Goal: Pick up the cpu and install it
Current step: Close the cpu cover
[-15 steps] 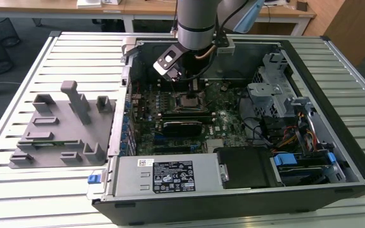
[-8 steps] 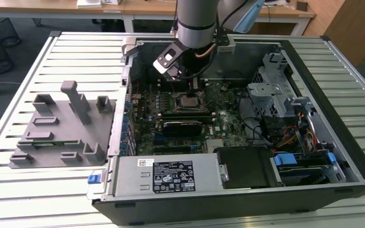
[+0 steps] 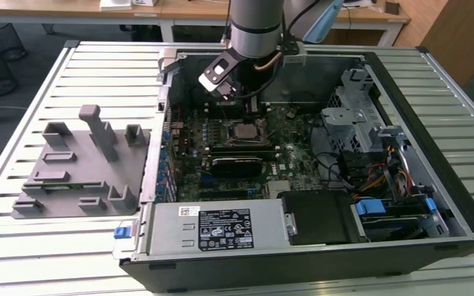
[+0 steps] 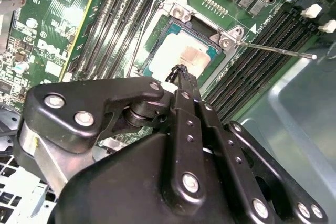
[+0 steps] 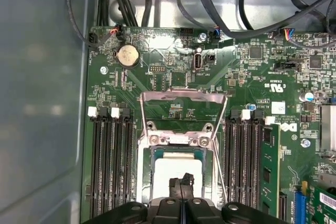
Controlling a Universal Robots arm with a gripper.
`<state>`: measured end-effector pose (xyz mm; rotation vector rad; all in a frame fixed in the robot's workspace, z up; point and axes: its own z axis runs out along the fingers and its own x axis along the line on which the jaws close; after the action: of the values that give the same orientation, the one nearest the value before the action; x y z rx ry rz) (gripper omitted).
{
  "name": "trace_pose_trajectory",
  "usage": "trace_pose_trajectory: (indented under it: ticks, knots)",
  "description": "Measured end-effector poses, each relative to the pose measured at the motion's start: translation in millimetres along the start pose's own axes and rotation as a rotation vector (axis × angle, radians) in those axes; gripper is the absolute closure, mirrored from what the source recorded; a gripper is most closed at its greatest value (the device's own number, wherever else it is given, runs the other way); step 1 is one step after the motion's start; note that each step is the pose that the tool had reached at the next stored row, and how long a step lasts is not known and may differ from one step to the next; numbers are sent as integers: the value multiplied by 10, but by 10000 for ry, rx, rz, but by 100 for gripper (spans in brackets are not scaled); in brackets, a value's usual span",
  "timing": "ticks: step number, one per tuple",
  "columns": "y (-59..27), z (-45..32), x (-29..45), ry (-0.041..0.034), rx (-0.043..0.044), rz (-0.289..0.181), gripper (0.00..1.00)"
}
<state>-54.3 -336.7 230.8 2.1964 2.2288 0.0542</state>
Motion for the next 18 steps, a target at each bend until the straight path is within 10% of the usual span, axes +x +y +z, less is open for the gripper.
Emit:
trace_pose_trajectory:
  ticks: [18]
  knots:
    - [4, -199, 3, 0, 0, -1, 89]
